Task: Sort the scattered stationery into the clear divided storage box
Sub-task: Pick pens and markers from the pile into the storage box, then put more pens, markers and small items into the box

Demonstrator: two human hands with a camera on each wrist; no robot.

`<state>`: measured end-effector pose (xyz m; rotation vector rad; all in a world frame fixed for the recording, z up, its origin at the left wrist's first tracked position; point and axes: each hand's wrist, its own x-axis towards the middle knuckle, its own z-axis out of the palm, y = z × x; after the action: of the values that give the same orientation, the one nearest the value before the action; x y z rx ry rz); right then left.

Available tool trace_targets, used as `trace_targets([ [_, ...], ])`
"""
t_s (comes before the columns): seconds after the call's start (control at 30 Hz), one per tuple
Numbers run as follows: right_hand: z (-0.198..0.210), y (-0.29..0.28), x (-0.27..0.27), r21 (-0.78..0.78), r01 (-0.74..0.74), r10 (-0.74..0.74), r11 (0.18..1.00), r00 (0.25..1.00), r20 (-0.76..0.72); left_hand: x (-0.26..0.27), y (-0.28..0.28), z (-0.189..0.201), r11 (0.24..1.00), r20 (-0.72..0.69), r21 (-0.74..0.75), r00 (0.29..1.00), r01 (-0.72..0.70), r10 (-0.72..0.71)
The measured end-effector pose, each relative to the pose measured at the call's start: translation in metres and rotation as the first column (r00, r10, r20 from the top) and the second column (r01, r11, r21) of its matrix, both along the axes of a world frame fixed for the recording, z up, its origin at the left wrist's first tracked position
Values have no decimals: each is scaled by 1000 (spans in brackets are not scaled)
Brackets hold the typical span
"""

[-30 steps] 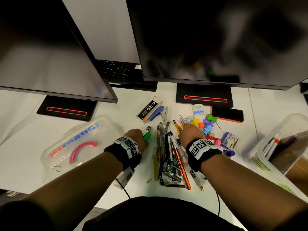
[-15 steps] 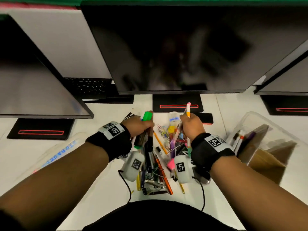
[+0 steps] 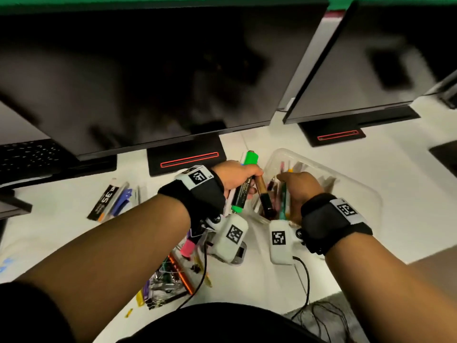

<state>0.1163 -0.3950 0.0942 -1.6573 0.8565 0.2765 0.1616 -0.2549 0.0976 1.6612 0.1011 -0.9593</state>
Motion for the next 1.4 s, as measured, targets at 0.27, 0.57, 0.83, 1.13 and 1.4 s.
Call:
trace_targets([
  [0.27,-2,-19,-3,61,56,-60,997,996,60,8,-35,11,982,96,177,992,60,-78],
  [0.57,-8,-22,-9,-85,2,4,996,998,69,13,-62,8,898,291,425,922,113,-254],
  [0.83,5,1,-4,-214,-158,192,964,970,149,23,5,8,996,46,77,998,-48,44],
  [1.13,-9,108,6,-201,-472,512,858,817,266,5,151,-24,926,119,274,964,-261,237],
  [1.4,-64,179,-22,-431,-902,901,-32,160,-402,-38,233,-75,738,14,675,1000,7,-22],
])
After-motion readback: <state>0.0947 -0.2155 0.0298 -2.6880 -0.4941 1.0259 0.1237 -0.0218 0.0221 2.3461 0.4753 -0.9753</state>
